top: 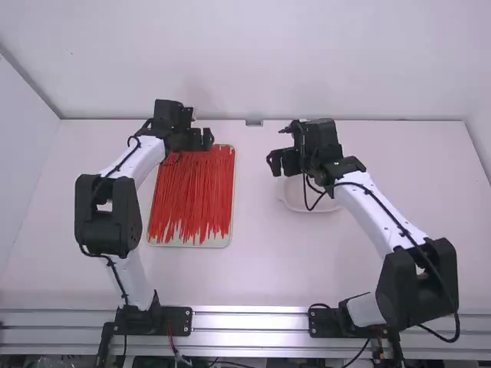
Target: Fasten the cable tie
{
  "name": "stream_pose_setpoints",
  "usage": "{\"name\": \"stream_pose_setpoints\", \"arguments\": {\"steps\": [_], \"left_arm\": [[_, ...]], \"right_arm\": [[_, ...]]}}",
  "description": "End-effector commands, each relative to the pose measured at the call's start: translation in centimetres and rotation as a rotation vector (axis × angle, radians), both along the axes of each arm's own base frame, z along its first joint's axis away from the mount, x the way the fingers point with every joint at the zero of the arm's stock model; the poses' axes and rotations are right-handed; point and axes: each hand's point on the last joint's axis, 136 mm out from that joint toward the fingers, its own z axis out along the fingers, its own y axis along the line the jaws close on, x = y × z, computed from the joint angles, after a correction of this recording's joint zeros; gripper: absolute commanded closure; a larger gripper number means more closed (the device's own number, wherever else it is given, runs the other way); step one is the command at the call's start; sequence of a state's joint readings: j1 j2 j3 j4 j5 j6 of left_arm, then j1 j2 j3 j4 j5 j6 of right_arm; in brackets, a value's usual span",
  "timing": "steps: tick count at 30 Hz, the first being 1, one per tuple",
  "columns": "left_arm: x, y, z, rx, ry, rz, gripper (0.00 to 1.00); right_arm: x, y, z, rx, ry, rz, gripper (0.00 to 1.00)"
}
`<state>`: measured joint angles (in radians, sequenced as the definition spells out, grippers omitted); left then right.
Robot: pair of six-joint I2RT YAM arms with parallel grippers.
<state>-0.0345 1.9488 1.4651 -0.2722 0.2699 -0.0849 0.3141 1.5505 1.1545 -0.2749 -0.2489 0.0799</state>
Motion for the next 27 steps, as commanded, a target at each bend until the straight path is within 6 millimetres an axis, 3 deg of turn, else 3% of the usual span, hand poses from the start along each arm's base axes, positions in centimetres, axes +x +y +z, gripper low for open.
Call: {"name": "stream_pose_setpoints", "arguments": {"steps": [1,5,8,16,25,27], "left_arm": [[0.3,-1.4,-0.4,-0.019,0.007,-0.036,0.01],[0.3,-1.4,-2.0,-0.021,0.032,-0.036,0.0],[0.3,-1.4,-2.5,-0.021,0.038,-0.036,0.08],[0.2,-1.4,-3.5,-0.031,0.024,-0.025,0.15],[-0.5,-1.3,-4.9,-0.037,0.04,-0.012,0.41],[-0.6,-1.3,-5.0,-0.036,0.045,-0.012,0.41]], "right_arm": [[0.2,0.8,0.1,0.036,0.025,0.011,0.02],[-0.1,0.8,-0.5,0.034,0.055,0.013,0.02],[-0.5,1.3,-0.7,0.026,0.058,0.029,0.01],[-1.3,2.8,-0.7,0.006,0.048,0.083,0.01],[-1.5,3.2,-0.7,0.009,0.047,0.094,0.02],[-1.5,3.2,-0.7,0.01,0.047,0.095,0.01]]}}
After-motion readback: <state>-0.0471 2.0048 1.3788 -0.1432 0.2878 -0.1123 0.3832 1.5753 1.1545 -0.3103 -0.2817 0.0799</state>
